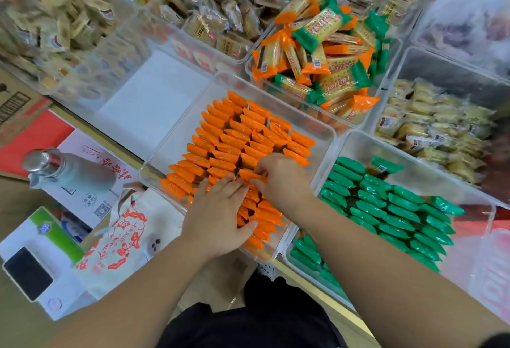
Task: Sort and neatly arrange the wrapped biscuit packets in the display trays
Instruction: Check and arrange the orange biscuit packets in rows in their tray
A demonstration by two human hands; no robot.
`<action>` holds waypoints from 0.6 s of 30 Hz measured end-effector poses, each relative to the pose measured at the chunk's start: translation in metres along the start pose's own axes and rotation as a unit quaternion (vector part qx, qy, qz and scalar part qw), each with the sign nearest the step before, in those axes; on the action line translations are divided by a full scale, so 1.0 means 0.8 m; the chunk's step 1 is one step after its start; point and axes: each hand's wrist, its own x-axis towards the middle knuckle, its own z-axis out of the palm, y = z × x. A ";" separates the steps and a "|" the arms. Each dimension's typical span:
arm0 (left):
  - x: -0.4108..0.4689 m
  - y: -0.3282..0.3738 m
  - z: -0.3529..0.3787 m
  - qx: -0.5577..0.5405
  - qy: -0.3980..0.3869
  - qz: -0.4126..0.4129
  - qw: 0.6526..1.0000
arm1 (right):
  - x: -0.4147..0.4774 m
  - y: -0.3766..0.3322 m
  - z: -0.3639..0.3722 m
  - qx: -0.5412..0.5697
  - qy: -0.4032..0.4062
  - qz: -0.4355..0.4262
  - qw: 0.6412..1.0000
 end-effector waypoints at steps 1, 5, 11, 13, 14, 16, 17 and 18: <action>0.000 -0.001 0.000 -0.007 0.006 0.002 1.000 | 0.003 -0.001 0.005 -0.007 -0.007 -0.001 1.000; 0.001 -0.005 -0.001 -0.091 0.029 -0.010 0.995 | 0.018 -0.002 0.015 -0.029 -0.016 0.000 0.999; 0.011 0.000 0.000 -0.077 0.057 -0.046 0.994 | 0.031 -0.003 0.018 -0.078 -0.036 -0.017 0.996; 0.018 0.002 -0.001 -0.027 0.045 -0.038 0.998 | 0.035 0.002 0.007 -0.049 -0.070 -0.025 0.996; 0.021 0.002 -0.002 -0.013 0.044 -0.036 0.998 | 0.037 0.005 0.000 -0.021 -0.082 -0.016 0.996; 0.025 0.003 -0.001 -0.005 0.048 -0.035 0.998 | 0.041 0.014 -0.012 0.019 -0.077 0.015 0.997; 0.026 0.004 -0.001 -0.002 0.051 -0.035 0.998 | 0.043 0.017 -0.013 0.013 -0.063 0.025 0.998; 0.027 0.005 0.000 0.003 0.053 -0.035 0.998 | 0.045 0.019 -0.012 -0.009 -0.054 0.028 0.998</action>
